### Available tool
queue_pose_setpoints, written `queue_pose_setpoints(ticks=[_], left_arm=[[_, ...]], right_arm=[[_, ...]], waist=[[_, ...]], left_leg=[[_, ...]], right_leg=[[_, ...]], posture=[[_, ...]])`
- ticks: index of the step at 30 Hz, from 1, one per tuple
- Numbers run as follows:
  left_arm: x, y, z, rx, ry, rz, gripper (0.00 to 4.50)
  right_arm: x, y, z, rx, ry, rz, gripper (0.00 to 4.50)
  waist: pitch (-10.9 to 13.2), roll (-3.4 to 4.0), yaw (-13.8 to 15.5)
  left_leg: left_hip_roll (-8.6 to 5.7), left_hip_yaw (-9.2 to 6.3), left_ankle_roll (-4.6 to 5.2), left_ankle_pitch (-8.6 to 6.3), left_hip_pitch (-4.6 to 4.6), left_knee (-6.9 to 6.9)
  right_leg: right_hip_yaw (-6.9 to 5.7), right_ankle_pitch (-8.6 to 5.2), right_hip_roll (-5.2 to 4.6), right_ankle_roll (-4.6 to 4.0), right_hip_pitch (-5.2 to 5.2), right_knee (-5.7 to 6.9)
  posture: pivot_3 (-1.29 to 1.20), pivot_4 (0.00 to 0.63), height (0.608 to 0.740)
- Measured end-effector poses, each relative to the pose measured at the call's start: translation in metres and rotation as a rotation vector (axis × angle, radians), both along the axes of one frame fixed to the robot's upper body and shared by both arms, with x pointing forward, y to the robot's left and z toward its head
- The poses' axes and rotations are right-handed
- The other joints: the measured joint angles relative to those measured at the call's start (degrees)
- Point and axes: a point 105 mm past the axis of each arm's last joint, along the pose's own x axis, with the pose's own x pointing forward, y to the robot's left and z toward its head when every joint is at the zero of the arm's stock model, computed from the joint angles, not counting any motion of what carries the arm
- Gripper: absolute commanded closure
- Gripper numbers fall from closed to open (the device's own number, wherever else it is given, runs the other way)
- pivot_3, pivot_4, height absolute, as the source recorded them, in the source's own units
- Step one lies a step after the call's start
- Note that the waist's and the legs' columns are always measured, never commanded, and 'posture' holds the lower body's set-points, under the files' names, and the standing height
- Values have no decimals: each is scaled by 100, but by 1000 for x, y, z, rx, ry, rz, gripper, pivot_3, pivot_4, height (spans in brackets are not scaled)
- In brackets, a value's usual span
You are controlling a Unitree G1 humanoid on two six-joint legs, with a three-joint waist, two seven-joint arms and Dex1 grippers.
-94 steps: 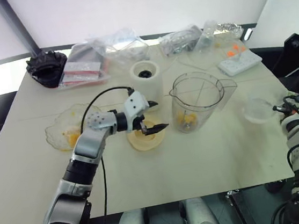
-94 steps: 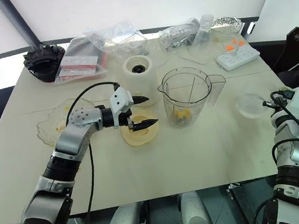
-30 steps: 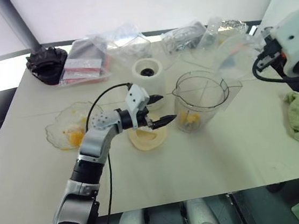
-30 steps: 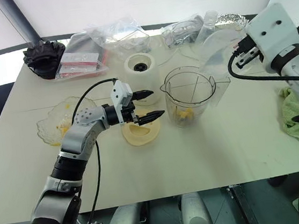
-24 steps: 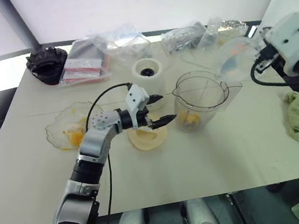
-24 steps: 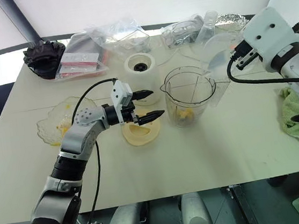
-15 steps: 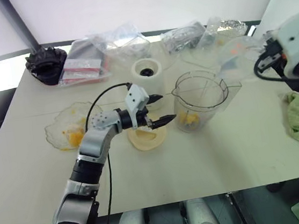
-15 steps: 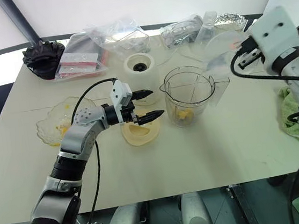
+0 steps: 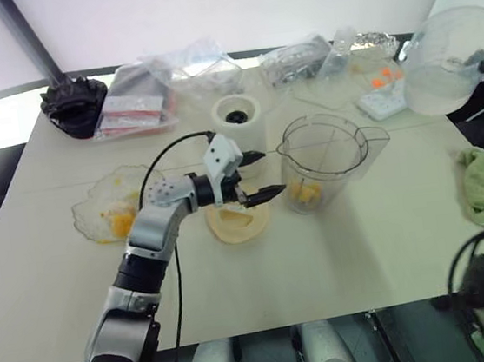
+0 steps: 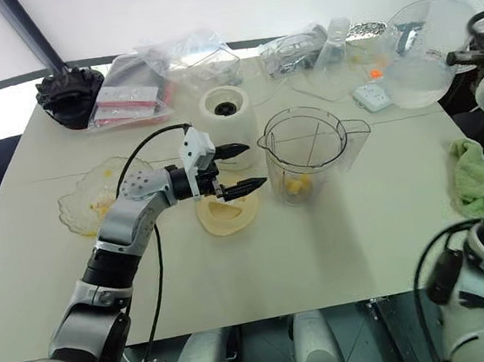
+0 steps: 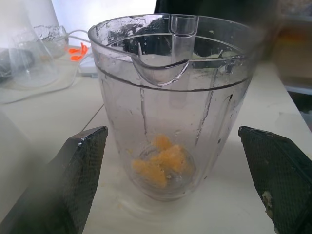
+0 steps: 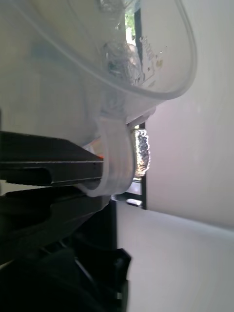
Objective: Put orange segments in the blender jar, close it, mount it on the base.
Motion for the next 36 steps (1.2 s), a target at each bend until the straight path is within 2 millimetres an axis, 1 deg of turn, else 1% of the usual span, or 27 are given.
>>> queue_pose_setpoints(ticks=[1,3,5,7,11,15,17,20,23,27,34,36], left_arm=[[0,-1,0,-1,-1,-3,0],[1,0,-1,3,4,-1,0],[1,1,-2,4,4,1,0],[1,1,-3,5,7,2,0],[3,2,-3,8,12,4,0],[3,2,-2,10,6,2,0],[3,2,-2,12,6,0,0],[2,2,-2,13,6,-5,0],[2,2,-2,15,7,-9,0],[2,2,-2,15,8,-10,0],[2,4,-2,21,4,-6,0],[2,4,-1,23,0,-6,0]], right_arm=[[-2,-4,-2,66,-8,-20,4474],[-5,-11,-8,143,-11,-51,4474],[-7,-16,-25,251,-9,-80,4474],[-7,-21,-41,320,-3,-104,4474],[-6,-29,-76,369,9,-150,4474],[-3,-47,-118,431,25,-217,4474],[-3,-53,-132,441,27,-238,4474],[1,-61,-143,459,-1,-260,4474],[5,-70,-164,528,-13,-307,4474],[13,-71,-186,558,12,-330,4474],[24,-68,-208,499,77,-328,4474],[26,-70,-209,467,94,-328,4474]], waist=[[-1,1,4],[-1,2,11],[-2,2,15],[-3,4,7],[-3,5,-9],[-4,7,-14],[-4,13,-19],[-4,13,-42],[-5,14,-49],[-5,16,-51],[-5,17,-49],[-5,17,-49]], left_leg=[[0,-1,0,0,0,0],[-1,-4,0,0,0,-1],[-2,-4,0,0,-1,-1],[-4,-3,0,0,-1,-2],[-7,4,0,0,1,-2],[-8,10,0,0,7,-1],[-8,10,0,0,9,-1],[-8,12,0,0,16,0],[-8,15,0,1,22,0],[-7,22,1,1,23,0],[-8,27,1,1,22,0],[-8,27,1,1,22,0]], right_leg=[[0,0,0,1,0,4],[-3,1,0,1,-4,11],[-4,1,0,2,-4,12],[-3,1,-1,2,-5,13],[-2,2,0,3,-6,20],[-1,2,1,3,-6,32],[0,1,1,3,-7,41],[1,1,3,2,-7,52],[2,0,5,1,-7,61],[4,-1,5,0,-7,63],[5,-1,5,1,-7,62],[6,-1,5,1,-7,61]], posture=[[0,150,740],[0,150,740],[0,150,740],[0,150,740],[0,150,740],[0,150,740],[0,150,740],[0,150,740],[0,150,740],[0,150,740],[0,150,740],[0,150,740]])
